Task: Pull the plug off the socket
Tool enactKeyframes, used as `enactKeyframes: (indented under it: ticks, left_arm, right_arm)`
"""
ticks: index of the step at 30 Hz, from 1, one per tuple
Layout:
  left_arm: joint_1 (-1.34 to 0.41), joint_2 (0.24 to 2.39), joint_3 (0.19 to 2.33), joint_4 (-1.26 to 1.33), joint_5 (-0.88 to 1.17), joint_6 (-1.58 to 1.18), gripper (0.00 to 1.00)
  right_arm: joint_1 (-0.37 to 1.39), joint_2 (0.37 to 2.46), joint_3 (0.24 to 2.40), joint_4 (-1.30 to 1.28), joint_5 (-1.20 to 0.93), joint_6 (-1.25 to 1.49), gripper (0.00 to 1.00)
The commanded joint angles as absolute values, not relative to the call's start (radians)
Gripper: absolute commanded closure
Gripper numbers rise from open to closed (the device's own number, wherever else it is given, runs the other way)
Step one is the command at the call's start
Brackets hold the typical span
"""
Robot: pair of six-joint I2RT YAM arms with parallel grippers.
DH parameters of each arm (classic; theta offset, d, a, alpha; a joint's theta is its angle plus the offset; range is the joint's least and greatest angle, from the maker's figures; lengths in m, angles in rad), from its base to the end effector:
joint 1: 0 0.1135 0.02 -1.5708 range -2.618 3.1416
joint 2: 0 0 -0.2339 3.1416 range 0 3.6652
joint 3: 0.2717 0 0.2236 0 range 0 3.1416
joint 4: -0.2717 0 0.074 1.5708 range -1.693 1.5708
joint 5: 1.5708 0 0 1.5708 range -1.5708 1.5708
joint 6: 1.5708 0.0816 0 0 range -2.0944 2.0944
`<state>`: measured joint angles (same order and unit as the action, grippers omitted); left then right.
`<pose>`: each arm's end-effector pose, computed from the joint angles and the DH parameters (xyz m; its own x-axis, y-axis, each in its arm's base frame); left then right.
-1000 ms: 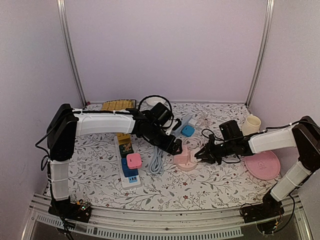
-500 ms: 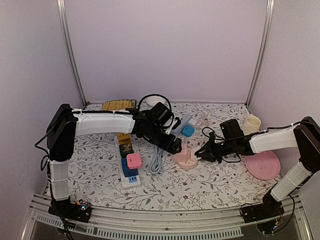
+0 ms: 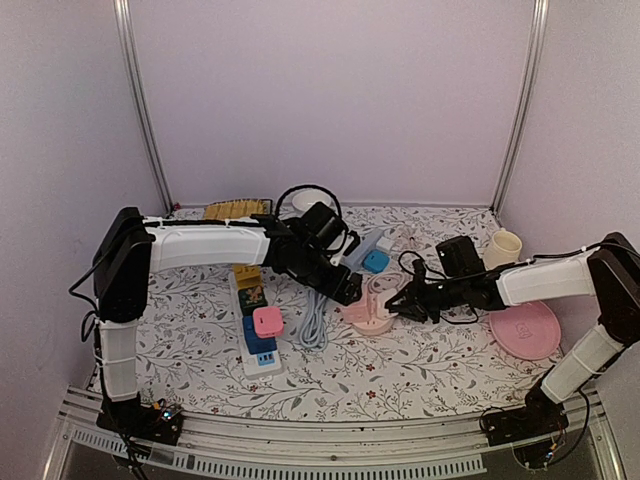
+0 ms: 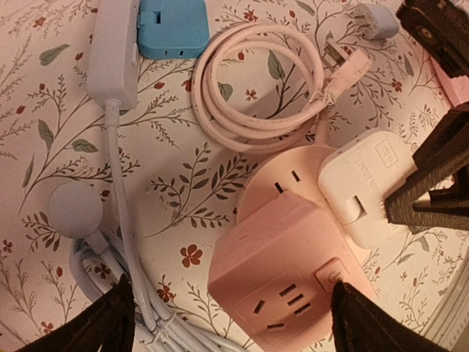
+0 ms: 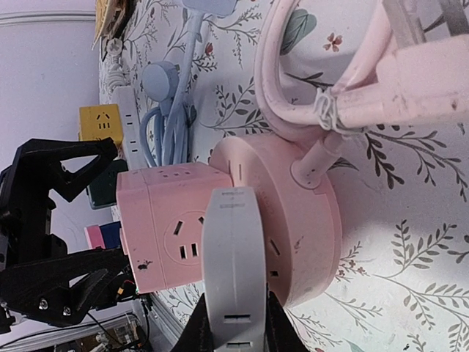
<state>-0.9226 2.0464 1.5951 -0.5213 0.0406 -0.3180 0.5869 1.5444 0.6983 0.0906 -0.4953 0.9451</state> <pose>0.2598 -0.3485 0.1530 -0.7273 0.4428 -0.5244 0.6137 0.7617 -0.2079 0.2347 0.2027 0.1259 -0.9628 0.2161 -0.1622 0.0087 0.6246 0.7809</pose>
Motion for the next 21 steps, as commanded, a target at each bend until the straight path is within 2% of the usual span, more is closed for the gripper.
enactKeyframes:
  ticks: [1,13,21]
  left_arm:
    - [-0.937,2.113,1.582,-0.605,0.007,-0.305,0.07]
    - [-0.936,2.118,1.564,-0.623,0.004,-0.320,0.07]
    - [-0.937,2.120,1.535,-0.623,-0.006,-0.333,0.07]
  right_arm:
    - [0.632,1.548,0.792,0.256,-0.567,0.908,0.97]
    - [0.643,1.586,0.808,0.333,-0.584,0.976,0.97]
    - [0.640,1.620,0.757,0.554,-0.611,1.112,0.97]
